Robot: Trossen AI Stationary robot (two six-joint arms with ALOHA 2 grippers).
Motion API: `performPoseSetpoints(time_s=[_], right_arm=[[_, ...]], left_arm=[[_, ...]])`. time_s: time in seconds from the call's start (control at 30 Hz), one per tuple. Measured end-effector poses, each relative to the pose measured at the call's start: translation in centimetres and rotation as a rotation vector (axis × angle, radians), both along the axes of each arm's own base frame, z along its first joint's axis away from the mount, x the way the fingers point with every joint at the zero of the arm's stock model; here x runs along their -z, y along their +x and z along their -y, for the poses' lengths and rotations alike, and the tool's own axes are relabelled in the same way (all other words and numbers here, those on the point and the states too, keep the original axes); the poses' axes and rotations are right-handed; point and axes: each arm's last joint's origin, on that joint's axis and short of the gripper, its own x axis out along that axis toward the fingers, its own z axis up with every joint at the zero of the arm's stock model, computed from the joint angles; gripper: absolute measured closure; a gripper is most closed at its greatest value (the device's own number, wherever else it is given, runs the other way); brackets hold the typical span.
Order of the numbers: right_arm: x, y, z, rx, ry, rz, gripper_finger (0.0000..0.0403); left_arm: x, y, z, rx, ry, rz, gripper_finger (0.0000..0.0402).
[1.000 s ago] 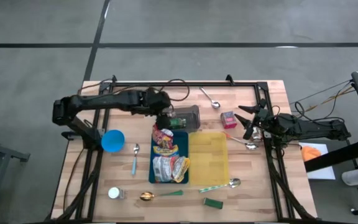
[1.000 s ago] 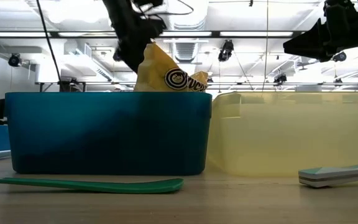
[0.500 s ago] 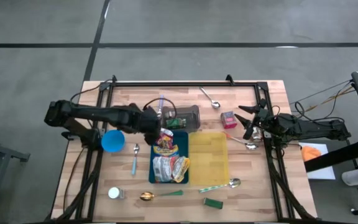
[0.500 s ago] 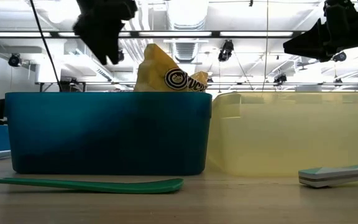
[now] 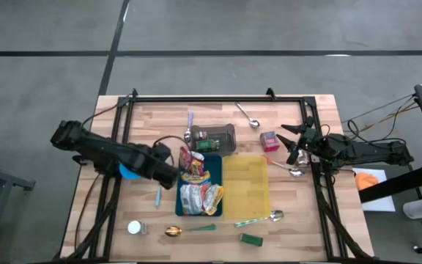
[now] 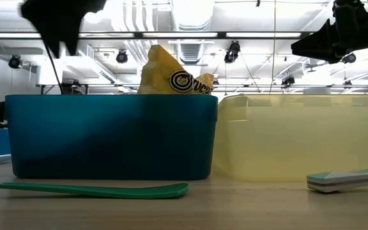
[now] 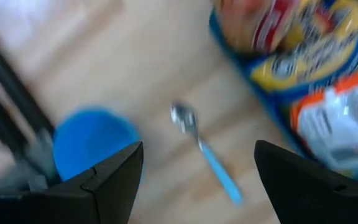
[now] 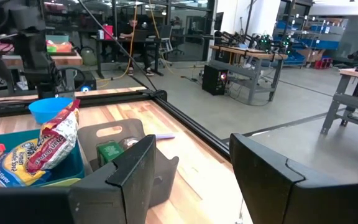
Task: Pick & Place Food Item
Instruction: Put the white spice bottle into the black bin
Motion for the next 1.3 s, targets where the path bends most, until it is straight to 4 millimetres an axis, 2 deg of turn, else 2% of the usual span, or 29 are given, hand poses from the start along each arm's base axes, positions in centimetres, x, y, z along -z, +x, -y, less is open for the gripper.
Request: performPoseSetpoints(time_s=[0.37, 0.63, 0.83, 1.03, 1.3], right_arm=[[0.0, 0.0, 0.0, 0.0, 0.0, 0.0, 0.0203], [0.0, 0.0, 0.0, 0.0, 0.0, -0.001, 0.0203], [0.0, 0.0, 0.0, 0.0, 0.0, 0.0, 0.0203], [0.0, 0.0, 0.0, 0.0, 0.0, 0.0, 0.0203], [0.0, 0.0, 0.0, 0.0, 0.0, 0.0, 0.0203]], left_arm=[[0.1, -2.8, 5.5, -0.393, -0.252, -0.093, 0.0093], [0.3, -4.4, 10.5, -0.573, -0.379, -0.029, 0.0093], [1.0, -5.0, 13.4, -0.707, -0.444, -0.007, 0.0093], [1.6, -5.6, 15.0, -0.81, -0.459, -0.062, 0.0093], [2.7, -5.4, 15.8, -0.828, -0.427, -0.087, 0.0093]])
